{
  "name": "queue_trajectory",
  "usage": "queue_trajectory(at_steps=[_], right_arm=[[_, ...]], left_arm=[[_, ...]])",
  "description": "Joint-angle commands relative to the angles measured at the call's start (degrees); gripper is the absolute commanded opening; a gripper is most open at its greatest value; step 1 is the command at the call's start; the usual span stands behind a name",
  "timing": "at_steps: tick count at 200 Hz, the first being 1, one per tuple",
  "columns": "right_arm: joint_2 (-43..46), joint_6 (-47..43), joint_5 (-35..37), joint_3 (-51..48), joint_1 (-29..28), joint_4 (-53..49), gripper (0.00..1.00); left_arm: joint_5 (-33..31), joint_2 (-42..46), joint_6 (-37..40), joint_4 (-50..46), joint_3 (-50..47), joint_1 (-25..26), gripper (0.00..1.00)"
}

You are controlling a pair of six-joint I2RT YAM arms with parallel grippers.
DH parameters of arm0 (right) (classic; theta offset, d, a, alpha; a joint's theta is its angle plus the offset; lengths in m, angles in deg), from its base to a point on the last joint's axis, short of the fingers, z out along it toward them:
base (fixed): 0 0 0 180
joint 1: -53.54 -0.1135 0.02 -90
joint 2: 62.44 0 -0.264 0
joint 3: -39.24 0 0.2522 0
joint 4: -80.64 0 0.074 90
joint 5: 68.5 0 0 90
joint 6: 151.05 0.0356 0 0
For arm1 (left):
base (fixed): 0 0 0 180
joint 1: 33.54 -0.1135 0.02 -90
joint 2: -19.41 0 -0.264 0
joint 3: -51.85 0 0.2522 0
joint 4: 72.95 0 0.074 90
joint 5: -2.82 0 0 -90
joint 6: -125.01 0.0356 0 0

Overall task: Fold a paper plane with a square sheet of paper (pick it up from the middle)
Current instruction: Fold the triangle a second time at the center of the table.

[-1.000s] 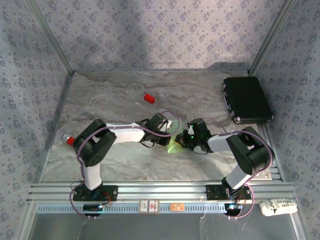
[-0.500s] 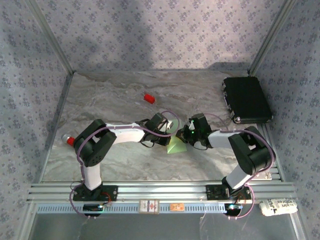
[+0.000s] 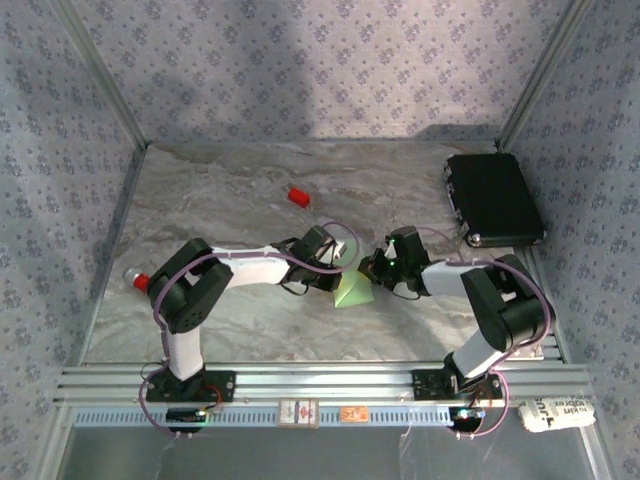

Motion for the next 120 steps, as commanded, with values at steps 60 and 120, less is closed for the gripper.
queue_trajectory(at_steps=[60,120], right_arm=[[-2.92,-2.04,0.02,-0.94,3.73,-2.94,0.00],[4.54,-3.96,-2.01,3.09,2.97,-6.42,0.00]], left_arm=[[0.67,-1.91,0.56,-3.32,-0.48,-0.46,0.00],[0.93,-1.95,0.20,-2.94,-1.19,-0.76,0.00]])
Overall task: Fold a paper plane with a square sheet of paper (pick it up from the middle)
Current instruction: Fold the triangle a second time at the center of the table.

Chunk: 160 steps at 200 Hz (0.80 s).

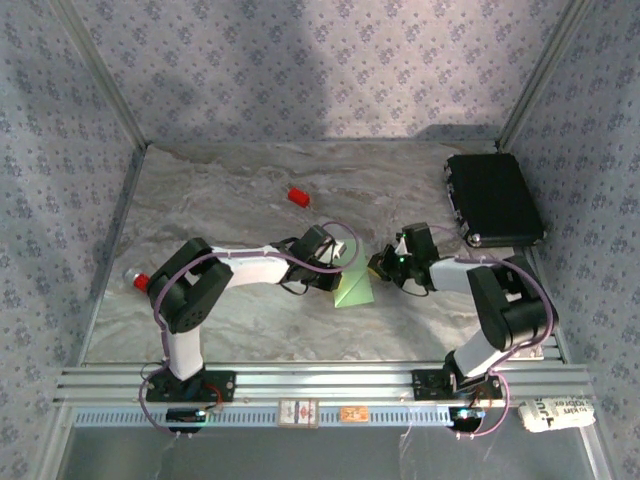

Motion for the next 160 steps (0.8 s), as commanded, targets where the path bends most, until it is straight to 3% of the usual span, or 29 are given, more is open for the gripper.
queue_trajectory(at_steps=[1,37,58,86,160], right_arm=[[3.01,-1.62,-0.46,2.30,-1.86,-2.17,0.00],[-0.09,-0.07,1.29,2.02,-5.37,-0.07,0.00],[-2.13,0.63,5.23,-0.40,-5.26,0.33,0.00],[-3.78,2.03,3.44,-3.68,-3.48,5.16,0.00],[5.10,-0.40,0.61,0.13,-5.50,-1.11,0.00]], left_arm=[[0.11,-1.87,0.18,-2.94,-1.19,-0.39,0.00],[0.37,-2.02,0.45,-3.19,-1.30,-0.34,0.00],[0.40,-2.10,0.63,-3.41,-1.06,-0.31,0.00],[0.92,-2.73,0.45,-3.46,-0.48,-0.33,0.00],[0.52,-2.20,-0.35,-2.72,-1.19,-0.42,0.00]])
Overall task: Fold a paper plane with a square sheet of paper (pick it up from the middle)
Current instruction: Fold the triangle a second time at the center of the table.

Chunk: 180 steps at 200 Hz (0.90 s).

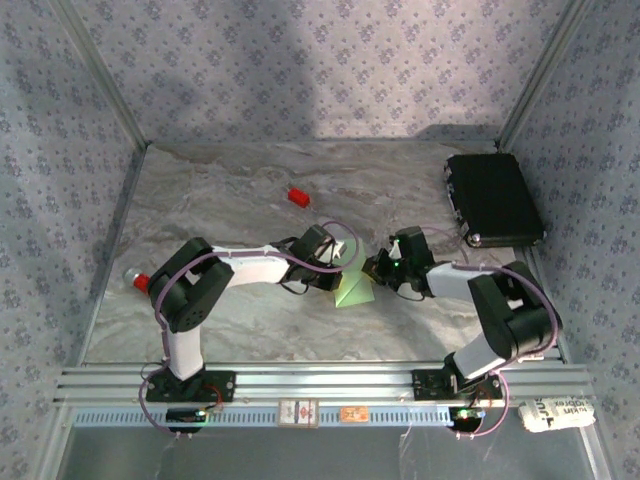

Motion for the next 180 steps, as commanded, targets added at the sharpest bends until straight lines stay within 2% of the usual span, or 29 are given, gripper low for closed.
queue_trajectory(at_steps=[1,21,48,94,180], right_arm=[[2.39,-0.77,-0.85,1.92,-1.34,-2.40,0.00],[1.62,2.06,1.43,1.98,-3.25,-4.37,0.00],[-0.38,5.70,1.97,-0.08,-6.26,1.45,0.00],[-2.43,7.49,2.21,-0.53,-8.92,4.68,0.00],[-6.20,8.52,3.96,-3.86,-9.33,6.84,0.00]], left_arm=[[-0.20,-1.83,-0.30,-3.20,-1.30,-0.21,0.00],[-0.23,-1.74,0.01,-3.47,-1.30,-0.30,0.00],[-0.19,-1.77,0.05,-3.40,-1.30,-0.27,0.00],[0.00,-1.92,0.14,-3.39,-1.30,-0.32,0.00],[0.08,-2.18,0.49,-3.82,-0.88,-0.25,0.00]])
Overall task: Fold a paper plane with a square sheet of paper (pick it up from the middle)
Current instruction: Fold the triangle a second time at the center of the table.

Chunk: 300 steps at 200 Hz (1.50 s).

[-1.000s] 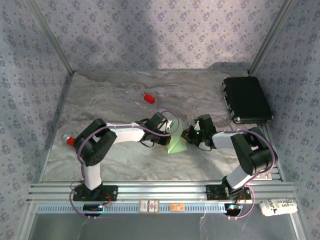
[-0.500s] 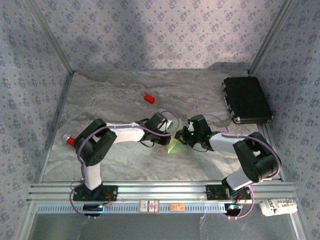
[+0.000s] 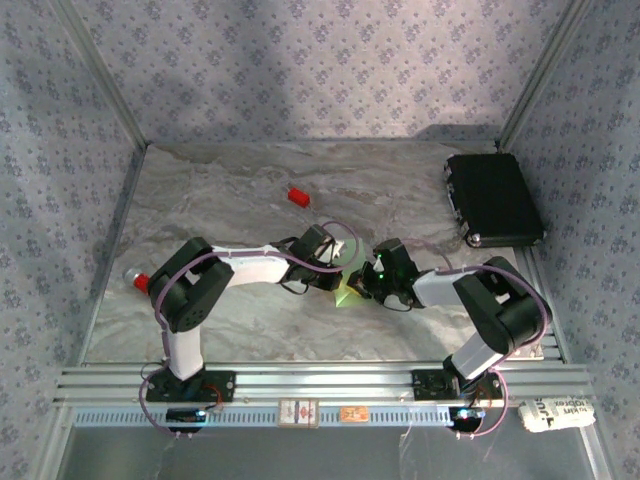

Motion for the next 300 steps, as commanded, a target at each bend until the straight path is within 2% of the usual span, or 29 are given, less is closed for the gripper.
queue_trajectory(at_steps=[1,20,61,89,160,205,262,269,284,300], right_arm=[[-1.75,0.75,1.40,-1.04,-0.09,0.07,0.00],[-1.12,1.08,0.21,-0.75,0.08,1.31,0.00],[3.59,-2.77,1.55,2.32,2.16,-5.75,0.00],[1.22,-2.10,-0.42,2.53,3.62,-2.06,0.00],[-2.49,-2.13,0.96,0.07,4.86,-2.32,0.00],[-2.38,-2.14,1.44,0.19,4.97,-2.98,0.00],[-2.13,-1.47,2.14,0.62,4.75,-2.78,0.00],[-2.21,-1.22,2.13,0.65,4.73,-2.90,0.00],[-2.16,-1.12,2.16,0.53,4.58,-2.76,0.00],[-2.22,-0.86,2.21,0.40,4.49,-2.39,0.00]], left_arm=[[-0.18,-2.18,0.47,-3.81,-0.87,-0.14,0.00],[-0.21,-1.99,0.47,-3.90,-0.91,-0.19,0.00],[-0.15,-1.91,0.38,-3.90,-0.88,-0.28,0.00],[-0.15,-2.00,0.43,-3.84,-0.84,-0.35,0.00],[-0.11,-1.31,0.08,-3.99,-0.70,-0.34,0.03],[1.57,2.01,-2.71,-5.29,1.64,-1.61,0.21],[1.84,7.22,-5.93,-9.24,3.11,-2.91,0.38],[2.01,7.88,-6.39,-9.47,3.05,-2.97,0.37],[3.50,9.24,-7.25,-8.98,2.77,-3.03,0.15],[6.83,9.67,-8.60,-7.08,2.08,-3.03,0.07]])
